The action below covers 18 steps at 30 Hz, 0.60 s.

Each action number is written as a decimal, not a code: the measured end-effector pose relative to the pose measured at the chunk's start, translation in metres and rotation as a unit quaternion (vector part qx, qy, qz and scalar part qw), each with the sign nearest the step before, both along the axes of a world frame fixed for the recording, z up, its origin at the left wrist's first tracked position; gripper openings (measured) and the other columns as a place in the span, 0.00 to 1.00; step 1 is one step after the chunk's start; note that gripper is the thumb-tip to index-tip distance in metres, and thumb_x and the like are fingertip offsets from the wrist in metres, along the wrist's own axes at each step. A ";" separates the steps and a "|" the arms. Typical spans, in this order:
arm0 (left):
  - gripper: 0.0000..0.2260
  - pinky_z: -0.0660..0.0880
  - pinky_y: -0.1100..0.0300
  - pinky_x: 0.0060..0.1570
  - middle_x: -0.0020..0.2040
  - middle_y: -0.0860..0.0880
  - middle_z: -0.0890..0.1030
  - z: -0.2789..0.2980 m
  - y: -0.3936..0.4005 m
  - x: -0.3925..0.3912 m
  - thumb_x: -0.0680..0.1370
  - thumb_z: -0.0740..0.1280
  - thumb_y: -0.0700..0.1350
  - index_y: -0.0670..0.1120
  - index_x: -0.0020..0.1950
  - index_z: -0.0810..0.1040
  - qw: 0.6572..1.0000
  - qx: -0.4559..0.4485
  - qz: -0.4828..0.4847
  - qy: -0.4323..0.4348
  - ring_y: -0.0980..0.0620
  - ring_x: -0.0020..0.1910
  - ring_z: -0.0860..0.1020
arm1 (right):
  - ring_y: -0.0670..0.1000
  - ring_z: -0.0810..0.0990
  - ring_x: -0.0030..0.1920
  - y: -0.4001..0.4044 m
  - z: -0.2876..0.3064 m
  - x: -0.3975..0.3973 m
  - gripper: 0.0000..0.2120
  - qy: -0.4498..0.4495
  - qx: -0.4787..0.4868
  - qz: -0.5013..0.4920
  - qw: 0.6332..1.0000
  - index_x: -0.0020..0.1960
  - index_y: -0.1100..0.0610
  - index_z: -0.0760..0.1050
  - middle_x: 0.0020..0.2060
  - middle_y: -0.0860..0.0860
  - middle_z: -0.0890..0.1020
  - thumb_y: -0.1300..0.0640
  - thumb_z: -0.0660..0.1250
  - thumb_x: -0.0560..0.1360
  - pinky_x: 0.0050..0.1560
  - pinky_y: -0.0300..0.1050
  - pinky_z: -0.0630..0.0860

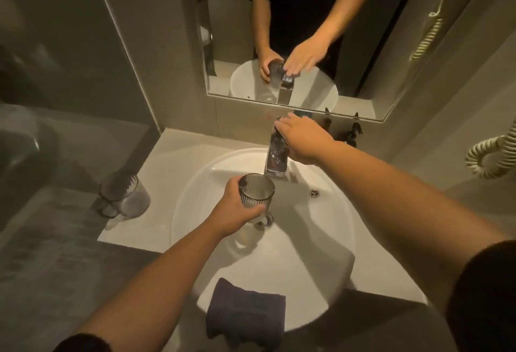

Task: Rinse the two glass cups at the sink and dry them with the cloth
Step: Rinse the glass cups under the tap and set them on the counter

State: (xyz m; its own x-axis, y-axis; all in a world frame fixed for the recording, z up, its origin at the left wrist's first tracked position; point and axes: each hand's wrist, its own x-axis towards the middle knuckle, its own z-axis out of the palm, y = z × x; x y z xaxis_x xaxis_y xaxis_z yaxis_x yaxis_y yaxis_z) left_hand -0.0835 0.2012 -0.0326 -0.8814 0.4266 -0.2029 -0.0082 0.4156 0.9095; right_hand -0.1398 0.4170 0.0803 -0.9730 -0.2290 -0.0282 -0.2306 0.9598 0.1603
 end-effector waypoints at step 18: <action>0.34 0.69 0.71 0.54 0.68 0.53 0.71 -0.026 0.040 -0.008 0.71 0.76 0.50 0.59 0.68 0.57 1.000 0.003 -0.001 -0.010 0.63 0.61 0.74 | 0.60 0.77 0.57 0.013 0.018 -0.040 0.22 -0.075 -0.067 -0.012 0.995 0.67 0.56 0.71 0.62 0.58 0.79 0.58 0.59 0.74 0.55 0.53 0.77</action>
State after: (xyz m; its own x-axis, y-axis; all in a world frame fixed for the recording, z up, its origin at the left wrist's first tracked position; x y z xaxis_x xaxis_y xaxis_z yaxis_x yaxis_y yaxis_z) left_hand -0.0913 0.2409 -0.0589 -0.8767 0.4290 -0.2176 -0.0255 0.4103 0.9116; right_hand -0.1799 0.4303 0.0986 -0.9655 -0.2176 -0.1432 -0.2193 0.9757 -0.0041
